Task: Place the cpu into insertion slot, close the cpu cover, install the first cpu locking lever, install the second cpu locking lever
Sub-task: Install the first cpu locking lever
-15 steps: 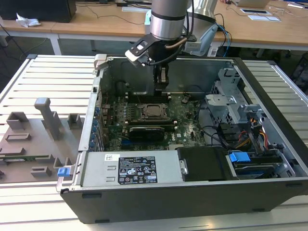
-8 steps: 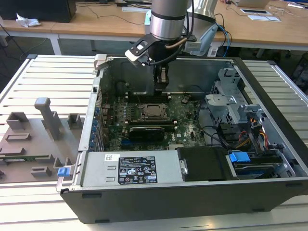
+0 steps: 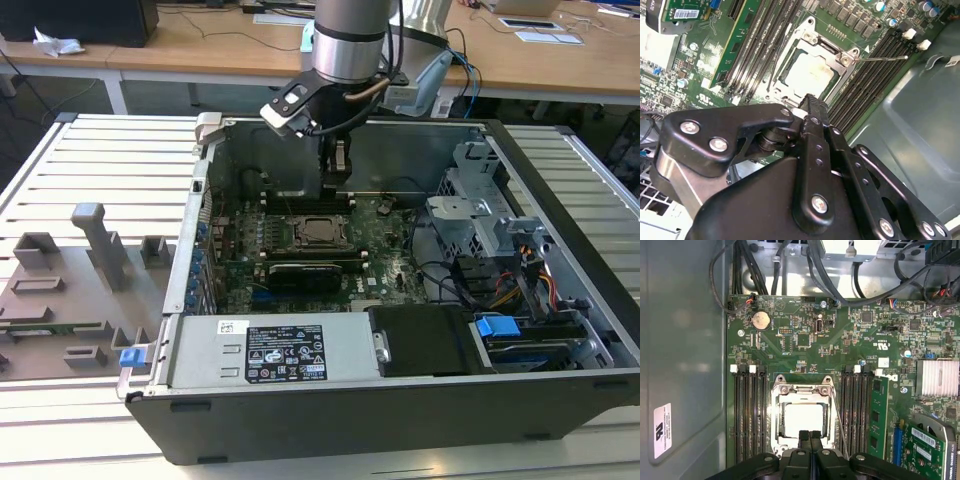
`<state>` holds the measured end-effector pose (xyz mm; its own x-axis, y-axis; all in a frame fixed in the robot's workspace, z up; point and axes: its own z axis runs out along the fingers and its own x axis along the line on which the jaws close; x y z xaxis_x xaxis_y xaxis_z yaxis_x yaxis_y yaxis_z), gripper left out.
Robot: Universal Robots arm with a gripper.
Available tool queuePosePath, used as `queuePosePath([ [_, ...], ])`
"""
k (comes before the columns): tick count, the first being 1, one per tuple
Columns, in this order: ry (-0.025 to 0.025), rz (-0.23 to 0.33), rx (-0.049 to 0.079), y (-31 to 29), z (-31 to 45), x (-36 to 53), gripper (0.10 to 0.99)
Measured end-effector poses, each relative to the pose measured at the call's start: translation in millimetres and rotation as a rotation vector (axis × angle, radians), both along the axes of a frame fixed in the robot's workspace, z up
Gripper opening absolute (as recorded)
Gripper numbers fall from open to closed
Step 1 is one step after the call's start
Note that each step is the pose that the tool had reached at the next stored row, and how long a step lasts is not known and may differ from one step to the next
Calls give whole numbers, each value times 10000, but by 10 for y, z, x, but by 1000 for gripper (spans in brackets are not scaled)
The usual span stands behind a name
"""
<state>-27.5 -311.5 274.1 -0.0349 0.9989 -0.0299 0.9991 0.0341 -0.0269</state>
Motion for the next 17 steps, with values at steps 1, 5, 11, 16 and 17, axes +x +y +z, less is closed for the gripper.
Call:
queuePosePath([
  [1, 0, 344, 0, 0, 0, -1, 106],
  [5, 0, 2506, 0, 0, 0, 0, 106],
  [11, 0, 3939, 1, 0, -1, 0, 106],
  [16, -1, 4839, 1, 0, -1, 0, 106],
  [17, -1, 5045, 1, 0, -1, 0, 106],
])
